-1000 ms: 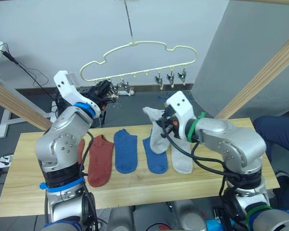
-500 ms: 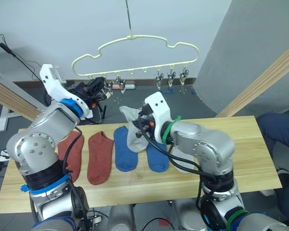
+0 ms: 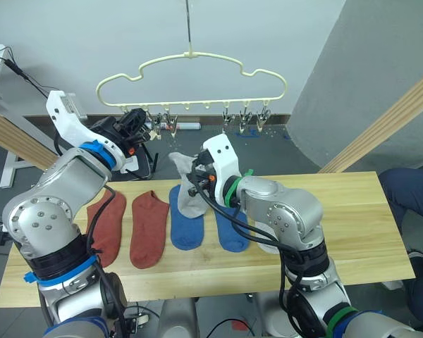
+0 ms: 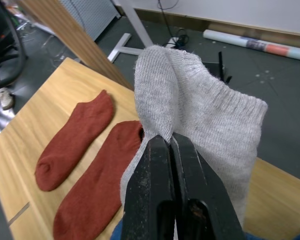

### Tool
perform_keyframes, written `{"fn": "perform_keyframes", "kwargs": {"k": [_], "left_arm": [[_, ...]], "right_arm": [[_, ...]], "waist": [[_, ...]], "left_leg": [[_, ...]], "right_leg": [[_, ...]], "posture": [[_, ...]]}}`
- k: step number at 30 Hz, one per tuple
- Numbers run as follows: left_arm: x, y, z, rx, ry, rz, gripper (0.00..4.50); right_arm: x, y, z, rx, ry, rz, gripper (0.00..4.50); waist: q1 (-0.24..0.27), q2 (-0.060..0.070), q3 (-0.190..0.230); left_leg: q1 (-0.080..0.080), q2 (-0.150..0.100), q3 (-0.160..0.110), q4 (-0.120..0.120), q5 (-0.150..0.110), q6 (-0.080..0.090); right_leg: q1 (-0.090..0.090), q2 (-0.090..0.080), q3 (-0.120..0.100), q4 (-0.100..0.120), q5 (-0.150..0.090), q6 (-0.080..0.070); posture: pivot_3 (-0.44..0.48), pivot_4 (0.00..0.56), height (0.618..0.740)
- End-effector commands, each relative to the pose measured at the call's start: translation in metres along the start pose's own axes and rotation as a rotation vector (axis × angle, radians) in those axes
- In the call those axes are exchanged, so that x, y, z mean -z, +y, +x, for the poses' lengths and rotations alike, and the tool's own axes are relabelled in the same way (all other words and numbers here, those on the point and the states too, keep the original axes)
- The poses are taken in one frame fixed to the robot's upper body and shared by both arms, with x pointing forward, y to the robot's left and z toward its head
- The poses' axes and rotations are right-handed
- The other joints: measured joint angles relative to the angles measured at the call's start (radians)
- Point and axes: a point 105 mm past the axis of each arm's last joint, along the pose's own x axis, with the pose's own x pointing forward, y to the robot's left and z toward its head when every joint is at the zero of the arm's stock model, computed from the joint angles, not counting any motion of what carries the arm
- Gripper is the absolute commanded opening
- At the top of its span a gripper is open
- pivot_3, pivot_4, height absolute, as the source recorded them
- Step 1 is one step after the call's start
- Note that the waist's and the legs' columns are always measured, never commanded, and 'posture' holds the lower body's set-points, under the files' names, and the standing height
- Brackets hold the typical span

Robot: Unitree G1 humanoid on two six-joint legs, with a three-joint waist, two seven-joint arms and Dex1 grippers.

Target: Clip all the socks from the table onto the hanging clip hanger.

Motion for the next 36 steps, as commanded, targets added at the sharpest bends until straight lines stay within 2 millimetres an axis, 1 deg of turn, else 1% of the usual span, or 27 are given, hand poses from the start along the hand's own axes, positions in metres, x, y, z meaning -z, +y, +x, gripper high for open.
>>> {"fn": "perform_keyframes", "kwargs": {"k": [1, 9, 15, 18, 21, 27, 36], "left_arm": [[-0.005, 0.007, -0.004, -0.041, -0.022, 0.004, 0.15], [-0.004, 0.008, -0.002, -0.042, -0.019, -0.012, 0.15], [0.001, 0.006, 0.001, -0.037, -0.005, -0.010, 0.15], [0.007, 0.006, -0.001, -0.033, 0.023, 0.047, 0.15], [0.011, 0.007, -0.004, -0.029, 0.044, 0.077, 0.15], [0.006, 0.014, -0.010, -0.049, 0.040, 0.124, 0.15], [0.000, 0.014, -0.002, -0.049, 0.013, 0.141, 0.15]], "right_arm": [[-0.030, 0.029, 0.004, -0.073, -0.105, 0.002, 0.01], [-0.045, 0.043, 0.013, -0.110, -0.139, 0.008, 0.01], [-0.059, 0.055, 0.019, -0.158, -0.172, 0.022, 0.01], [-0.063, 0.061, 0.021, -0.180, -0.178, 0.034, 0.01], [-0.064, 0.065, 0.022, -0.190, -0.178, 0.039, 0.01], [-0.063, 0.073, 0.023, -0.219, -0.175, 0.056, 0.01], [-0.055, 0.081, 0.026, -0.254, -0.138, 0.097, 0.01]], "waist": [[0.000, 0.000, 0.002], [0.000, 0.000, 0.010], [-0.001, 0.000, 0.012], [-0.001, 0.000, 0.013], [-0.003, 0.000, 0.013], [-0.005, 0.000, 0.013], [-0.005, 0.000, 0.014]], "left_leg": [[0.000, 0.000, 0.000, 0.000, 0.000, 0.000], [0.000, 0.000, 0.000, 0.000, 0.001, -0.002], [0.000, 0.000, 0.001, 0.000, 0.000, -0.003], [0.000, 0.000, 0.001, 0.000, 0.000, -0.003], [0.000, 0.000, 0.001, -0.001, 0.000, -0.003], [0.000, 0.001, 0.001, -0.001, -0.001, -0.003], [0.000, 0.001, 0.001, -0.001, -0.001, -0.002]], "right_leg": [[0.000, 0.000, 0.000, 0.000, 0.000, 0.000], [0.000, 0.000, 0.000, 0.000, 0.000, 0.000], [0.000, 0.000, 0.001, -0.001, 0.000, 0.000], [-0.001, 0.000, 0.001, -0.001, 0.000, 0.000], [-0.001, 0.000, 0.001, -0.001, 0.000, 0.000], [-0.001, 0.000, 0.001, -0.001, 0.000, 0.000], [-0.001, 0.001, 0.001, -0.001, 0.000, 0.000]], "posture": [[-0.097, 0.421, 0.740], [-0.107, 0.423, 0.740], [-0.109, 0.422, 0.740], [-0.106, 0.419, 0.740], [-0.106, 0.419, 0.740], [-0.099, 0.417, 0.740], [-0.090, 0.422, 0.740]]}}
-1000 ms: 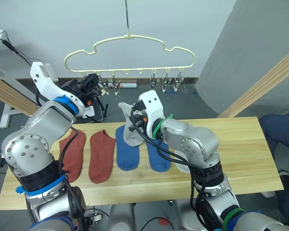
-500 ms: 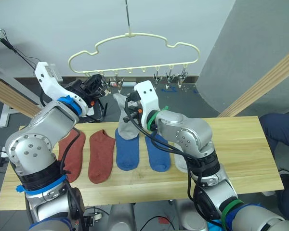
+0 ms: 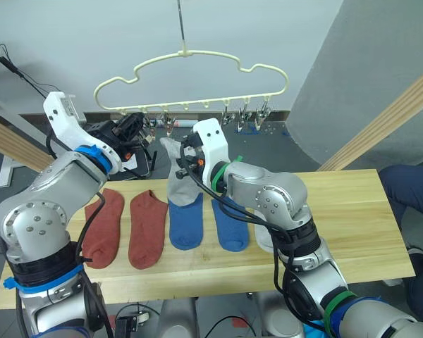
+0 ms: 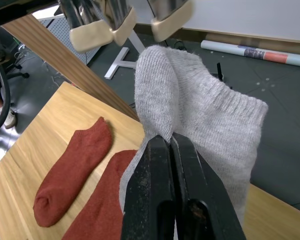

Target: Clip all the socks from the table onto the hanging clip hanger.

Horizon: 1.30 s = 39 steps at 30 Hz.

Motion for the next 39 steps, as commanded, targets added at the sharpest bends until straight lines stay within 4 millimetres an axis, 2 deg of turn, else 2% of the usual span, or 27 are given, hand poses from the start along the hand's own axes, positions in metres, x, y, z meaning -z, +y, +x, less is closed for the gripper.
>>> {"fn": "perform_keyframes", "kwargs": {"k": [1, 15, 25, 28, 34, 39], "left_arm": [[-0.001, 0.012, 0.002, -0.058, -0.003, 0.021, 0.15], [-0.004, 0.010, 0.011, -0.055, -0.028, 0.013, 0.15], [-0.003, 0.008, 0.013, -0.056, -0.041, 0.009, 0.15], [-0.003, 0.008, 0.015, -0.056, -0.046, 0.009, 0.15], [-0.006, 0.009, 0.015, -0.059, -0.055, 0.011, 0.15], [-0.005, 0.008, 0.015, -0.059, -0.055, 0.014, 0.15]], "right_arm": [[-0.028, 0.076, 0.008, -0.227, -0.089, 0.049, 0.01], [-0.054, 0.103, 0.018, -0.326, -0.146, 0.039, 0.01], [-0.075, 0.129, 0.014, -0.415, -0.194, 0.042, 0.01], [-0.075, 0.137, 0.011, -0.447, -0.186, 0.037, 0.01], [-0.046, 0.123, 0.019, -0.392, -0.072, 0.039, 0.01], [-0.040, 0.118, 0.020, -0.376, -0.048, 0.037, 0.01]], "waist": [[0.000, 0.000, 0.001], [0.000, 0.000, 0.003], [0.001, 0.000, 0.004], [0.001, 0.000, 0.004], [0.001, 0.000, 0.004], [0.001, 0.000, 0.004]], "left_leg": [[0.000, 0.000, 0.000, 0.000, 0.000, 0.000], [0.000, 0.000, 0.000, -0.001, 0.000, 0.000], [-0.001, 0.000, 0.000, -0.002, -0.001, 0.001], [-0.001, 0.000, 0.000, -0.002, -0.001, 0.001], [-0.001, 0.001, 0.000, -0.002, -0.001, 0.001], [-0.001, 0.001, 0.000, -0.002, 0.000, 0.001]], "right_leg": [[0.000, 0.000, 0.000, 0.000, 0.000, 0.000], [-0.001, 0.000, 0.000, 0.000, 0.000, 0.000], [-0.002, 0.000, 0.001, 0.000, 0.000, 0.000], [-0.002, 0.000, 0.001, 0.000, 0.000, 0.000], [-0.003, 0.000, 0.001, 0.000, 0.000, 0.000], [-0.003, 0.000, 0.001, 0.000, 0.000, 0.000]], "posture": [[-0.093, 0.423, 0.740], [-0.084, 0.416, 0.740], [-0.082, 0.411, 0.740], [-0.083, 0.406, 0.740], [-0.082, 0.405, 0.740], [-0.080, 0.404, 0.740]]}}
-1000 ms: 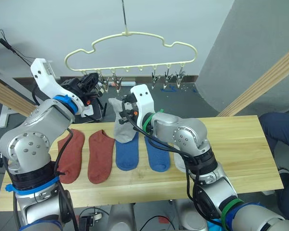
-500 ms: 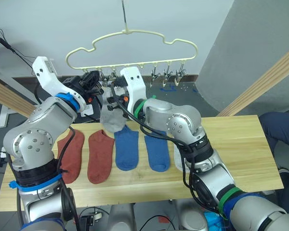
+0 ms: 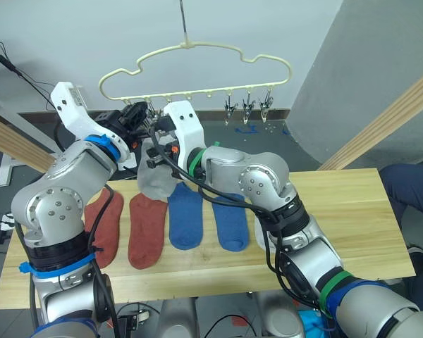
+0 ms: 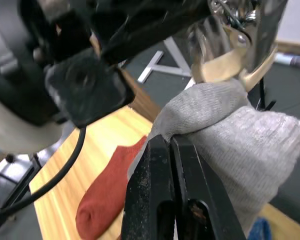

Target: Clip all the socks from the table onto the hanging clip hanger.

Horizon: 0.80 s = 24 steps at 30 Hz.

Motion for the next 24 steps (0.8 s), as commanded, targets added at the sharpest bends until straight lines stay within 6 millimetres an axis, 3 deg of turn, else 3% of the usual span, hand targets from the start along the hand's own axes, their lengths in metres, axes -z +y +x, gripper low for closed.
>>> {"fn": "perform_keyframes", "kwargs": {"k": [1, 11, 20, 24], "left_arm": [[0.000, 0.010, -0.002, -0.047, -0.004, 0.008, 0.15], [0.001, 0.010, -0.003, -0.046, 0.002, 0.008, 0.15], [0.004, 0.013, -0.005, -0.048, 0.012, 0.008, 0.15], [0.006, 0.012, -0.005, -0.044, 0.011, 0.004, 0.15]], "right_arm": [[-0.013, 0.078, 0.012, -0.222, -0.050, 0.040, 0.01], [-0.017, 0.074, 0.013, -0.198, -0.066, 0.034, 0.01], [-0.040, 0.066, 0.011, -0.159, -0.139, -0.005, 0.01], [-0.049, 0.072, 0.008, -0.183, -0.160, 0.005, 0.01]], "waist": [[0.000, 0.000, 0.000], [0.000, 0.000, 0.000], [-0.002, 0.000, 0.000], [-0.002, 0.000, 0.000]], "left_leg": [[0.000, 0.000, 0.000, 0.000, 0.000, 0.000], [0.000, 0.000, 0.000, 0.000, 0.000, 0.000], [0.000, 0.000, 0.000, 0.000, 0.000, 0.000], [0.000, 0.000, 0.000, 0.000, 0.000, 0.000]], "right_leg": [[0.000, 0.000, 0.000, 0.000, 0.000, 0.000], [0.000, 0.000, 0.000, 0.000, 0.000, 0.000], [0.000, 0.000, 0.000, 0.000, 0.000, 0.000], [-0.001, 0.000, 0.000, 0.000, 0.000, 0.000]], "posture": [[-0.080, 0.404, 0.740], [-0.085, 0.400, 0.740], [-0.101, 0.391, 0.740], [-0.101, 0.391, 0.740]]}}
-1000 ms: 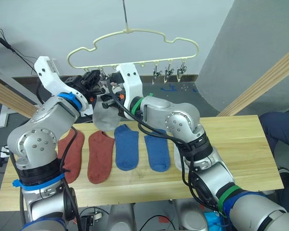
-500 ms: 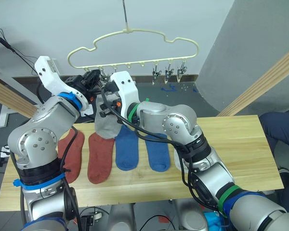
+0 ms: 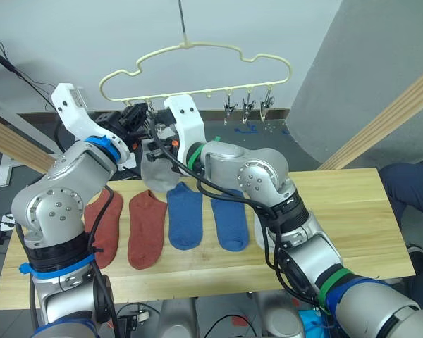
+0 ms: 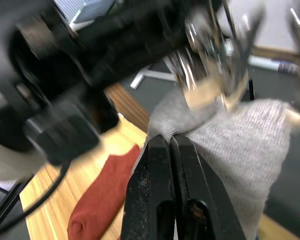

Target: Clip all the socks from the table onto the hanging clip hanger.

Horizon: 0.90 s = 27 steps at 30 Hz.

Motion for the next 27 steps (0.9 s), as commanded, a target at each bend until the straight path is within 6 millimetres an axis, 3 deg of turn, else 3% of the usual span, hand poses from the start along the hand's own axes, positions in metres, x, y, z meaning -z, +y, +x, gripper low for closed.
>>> {"fn": "perform_keyframes", "kwargs": {"k": [1, 11, 18, 21, 24, 27], "left_arm": [[0.004, 0.012, -0.004, -0.055, 0.008, 0.004, 0.15], [0.003, 0.012, -0.005, -0.045, -0.006, -0.006, 0.15], [0.003, 0.009, -0.006, -0.034, -0.004, -0.015, 2.33], [0.005, 0.009, -0.008, -0.030, 0.008, 0.011, 2.33], [0.008, 0.007, -0.013, -0.025, 0.025, 0.072, 2.36], [0.009, 0.008, -0.016, -0.026, 0.032, 0.083, 2.36]], "right_arm": [[-0.029, 0.076, 0.006, -0.219, -0.104, 0.033, 0.01], [-0.028, 0.079, 0.007, -0.236, -0.102, 0.033, 0.01], [-0.026, 0.077, 0.008, -0.232, -0.091, 0.035, 0.00], [-0.022, 0.074, 0.007, -0.232, -0.076, 0.037, 0.00], [-0.011, 0.071, 0.005, -0.224, -0.051, 0.040, 0.57], [-0.008, 0.068, 0.004, -0.208, -0.040, 0.038, 1.50]], "waist": [[0.001, 0.000, 0.000], [0.000, 0.000, 0.000], [0.003, 0.000, 0.000], [0.010, 0.000, 0.000], [0.012, 0.000, 0.000], [0.014, 0.000, 0.000]], "left_leg": [[0.000, 0.000, 0.000, 0.000, 0.000, 0.000], [0.000, 0.000, 0.000, 0.000, 0.000, 0.000], [-0.003, 0.000, 0.000, 0.000, 0.000, 0.000], [-0.015, 0.000, 0.000, 0.004, 0.002, -0.003], [-0.016, 0.000, 0.000, 0.004, 0.002, -0.003], [-0.017, 0.000, 0.000, 0.003, 0.002, -0.003]], "right_leg": [[0.000, 0.000, 0.000, 0.000, 0.000, 0.000], [0.000, 0.000, 0.000, 0.000, 0.000, 0.000], [-0.002, -0.001, -0.001, 0.000, 0.000, 0.000], [-0.012, -0.002, -0.003, 0.002, 0.000, -0.001], [-0.013, -0.006, -0.004, 0.001, 0.001, -0.001], [-0.014, -0.008, -0.004, 0.001, 0.001, -0.001]], "posture": [[-0.101, 0.391, 0.740], [-0.095, 0.387, 0.740], [-0.097, 0.389, 0.740], [-0.096, 0.388, 0.740], [-0.093, 0.387, 0.740], [-0.092, 0.387, 0.740]]}}
